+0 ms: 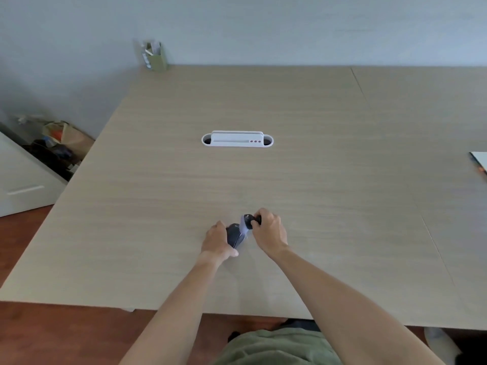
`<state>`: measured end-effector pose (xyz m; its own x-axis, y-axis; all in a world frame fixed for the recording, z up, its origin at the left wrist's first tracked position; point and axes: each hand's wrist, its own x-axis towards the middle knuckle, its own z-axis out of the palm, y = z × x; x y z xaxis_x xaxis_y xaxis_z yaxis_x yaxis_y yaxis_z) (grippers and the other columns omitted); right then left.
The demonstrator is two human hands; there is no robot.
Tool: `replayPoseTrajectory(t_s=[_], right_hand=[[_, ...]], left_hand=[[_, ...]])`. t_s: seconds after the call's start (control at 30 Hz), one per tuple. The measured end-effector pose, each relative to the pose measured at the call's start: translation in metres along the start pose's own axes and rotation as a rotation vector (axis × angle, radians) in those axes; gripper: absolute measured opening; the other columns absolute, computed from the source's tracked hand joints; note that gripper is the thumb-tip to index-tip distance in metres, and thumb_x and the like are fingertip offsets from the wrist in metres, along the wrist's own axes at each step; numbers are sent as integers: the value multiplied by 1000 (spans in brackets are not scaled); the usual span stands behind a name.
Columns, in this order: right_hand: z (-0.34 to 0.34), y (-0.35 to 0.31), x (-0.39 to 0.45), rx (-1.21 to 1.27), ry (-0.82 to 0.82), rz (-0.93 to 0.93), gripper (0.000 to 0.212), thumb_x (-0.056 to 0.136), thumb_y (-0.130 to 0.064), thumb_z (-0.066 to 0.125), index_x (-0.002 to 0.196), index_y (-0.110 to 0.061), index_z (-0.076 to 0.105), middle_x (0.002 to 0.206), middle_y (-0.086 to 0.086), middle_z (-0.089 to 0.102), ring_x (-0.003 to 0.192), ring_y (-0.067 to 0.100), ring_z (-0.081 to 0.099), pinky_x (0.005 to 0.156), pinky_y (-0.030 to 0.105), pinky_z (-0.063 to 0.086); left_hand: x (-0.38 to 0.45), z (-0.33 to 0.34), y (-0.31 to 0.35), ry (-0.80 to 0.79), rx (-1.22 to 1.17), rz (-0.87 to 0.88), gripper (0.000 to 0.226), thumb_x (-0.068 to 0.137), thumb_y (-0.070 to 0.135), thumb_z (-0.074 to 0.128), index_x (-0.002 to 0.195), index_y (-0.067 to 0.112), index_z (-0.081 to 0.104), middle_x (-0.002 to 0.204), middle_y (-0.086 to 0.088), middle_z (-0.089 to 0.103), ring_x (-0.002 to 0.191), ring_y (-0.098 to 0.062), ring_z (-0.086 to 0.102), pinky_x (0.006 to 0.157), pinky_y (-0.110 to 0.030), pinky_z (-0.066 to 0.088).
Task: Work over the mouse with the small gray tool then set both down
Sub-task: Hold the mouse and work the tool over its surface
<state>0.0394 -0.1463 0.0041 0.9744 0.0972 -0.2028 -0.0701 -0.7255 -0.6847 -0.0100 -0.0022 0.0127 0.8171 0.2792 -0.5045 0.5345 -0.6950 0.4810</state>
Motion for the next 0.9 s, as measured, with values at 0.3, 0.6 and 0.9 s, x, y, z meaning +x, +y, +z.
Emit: replayPoseTrajectory(t_s=[0.3, 0.6, 0.9], right_hand=[[2, -3, 2, 114, -151, -23, 10, 74, -10, 56, 76, -11, 66, 76, 4, 67, 70, 23, 62, 59, 36, 53], [-5, 6, 2, 201, -53, -15, 10, 77, -8, 59, 74, -8, 69, 65, -3, 64, 63, 16, 57, 51, 13, 41], [1, 5, 0, 125, 41, 60, 13, 81, -9, 52, 81, -11, 64, 76, 3, 66, 69, 22, 60, 53, 32, 45]], left_hand=[[0, -2, 2, -11, 12, -15, 75, 58, 11, 88, 122, 9, 48, 121, -12, 56, 113, -30, 57, 91, -44, 55], [1, -2, 1, -4, 28, -2, 75, 59, 12, 88, 124, 10, 49, 121, -12, 56, 114, -30, 56, 92, -43, 54], [2, -2, -1, 3, 49, 20, 73, 58, 11, 88, 121, 10, 50, 118, -12, 57, 110, -31, 56, 90, -44, 54]])
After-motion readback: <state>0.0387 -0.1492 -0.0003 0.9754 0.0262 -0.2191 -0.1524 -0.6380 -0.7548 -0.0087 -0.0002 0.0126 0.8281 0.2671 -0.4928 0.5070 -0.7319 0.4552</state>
